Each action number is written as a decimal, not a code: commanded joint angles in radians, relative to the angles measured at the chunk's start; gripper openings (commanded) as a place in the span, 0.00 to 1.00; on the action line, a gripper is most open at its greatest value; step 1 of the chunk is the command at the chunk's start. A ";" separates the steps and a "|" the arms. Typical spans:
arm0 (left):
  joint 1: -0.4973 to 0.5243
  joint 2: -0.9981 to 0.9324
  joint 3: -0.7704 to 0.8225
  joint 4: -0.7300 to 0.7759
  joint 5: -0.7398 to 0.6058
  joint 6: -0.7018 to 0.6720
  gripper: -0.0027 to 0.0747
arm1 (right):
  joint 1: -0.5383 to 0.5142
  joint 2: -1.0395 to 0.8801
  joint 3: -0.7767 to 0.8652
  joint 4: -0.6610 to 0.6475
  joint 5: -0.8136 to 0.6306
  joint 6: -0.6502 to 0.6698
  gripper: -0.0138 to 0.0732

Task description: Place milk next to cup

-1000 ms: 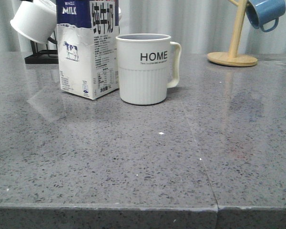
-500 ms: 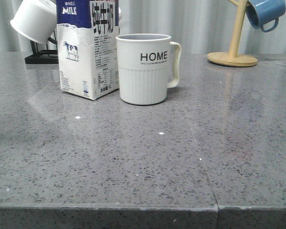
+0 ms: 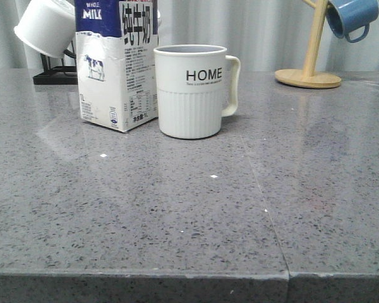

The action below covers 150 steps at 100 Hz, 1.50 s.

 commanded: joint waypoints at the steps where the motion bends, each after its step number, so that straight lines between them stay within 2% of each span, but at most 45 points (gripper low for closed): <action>1: 0.011 -0.038 0.012 0.001 -0.067 -0.001 0.01 | -0.003 0.005 -0.029 -0.008 -0.077 -0.003 0.08; 41: 0.013 -0.144 0.200 0.001 -0.083 -0.001 0.01 | -0.003 0.005 -0.029 -0.008 -0.077 -0.003 0.08; 63: -0.011 -0.194 0.343 -0.003 -0.253 -0.003 0.01 | -0.003 0.005 -0.029 -0.008 -0.077 -0.003 0.08; 69: -0.001 -0.220 0.386 -0.003 -0.265 -0.005 0.01 | -0.003 0.005 -0.029 -0.008 -0.077 -0.003 0.08; 78: 0.020 -0.282 0.422 -0.003 -0.242 -0.005 0.01 | -0.003 0.005 -0.029 -0.008 -0.077 -0.003 0.08; 101: 0.077 -0.503 0.421 0.028 -0.011 -0.005 0.01 | -0.003 0.005 -0.029 -0.008 -0.077 -0.003 0.08; 131: 0.088 -0.497 0.421 0.067 0.069 -0.039 0.01 | -0.003 0.007 -0.029 -0.008 -0.077 -0.003 0.08; 150: 0.088 -0.497 0.421 0.073 0.054 -0.039 0.01 | -0.003 0.007 -0.029 -0.008 -0.077 -0.003 0.08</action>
